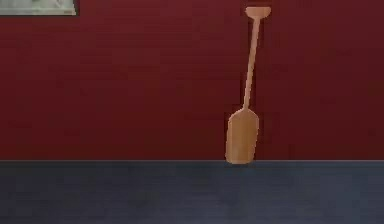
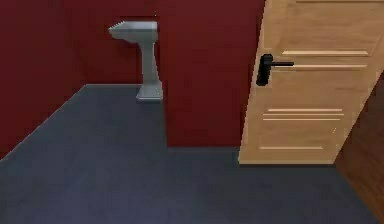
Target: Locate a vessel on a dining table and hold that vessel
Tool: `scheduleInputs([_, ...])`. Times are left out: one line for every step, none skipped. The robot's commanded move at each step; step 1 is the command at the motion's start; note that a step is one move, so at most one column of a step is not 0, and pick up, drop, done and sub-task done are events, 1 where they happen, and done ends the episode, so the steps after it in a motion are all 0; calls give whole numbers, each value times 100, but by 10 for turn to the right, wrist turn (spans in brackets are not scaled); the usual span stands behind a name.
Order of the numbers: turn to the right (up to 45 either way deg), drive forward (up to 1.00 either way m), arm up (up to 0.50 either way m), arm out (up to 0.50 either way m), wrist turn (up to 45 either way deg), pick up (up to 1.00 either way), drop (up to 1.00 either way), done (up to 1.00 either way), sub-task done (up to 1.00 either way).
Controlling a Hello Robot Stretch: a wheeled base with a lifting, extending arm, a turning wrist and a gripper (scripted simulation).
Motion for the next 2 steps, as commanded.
scheduleInputs([450,0,0,0,0,0,0,0,0])
scheduleInputs([450,0,0,0,0,0,0,0,0])
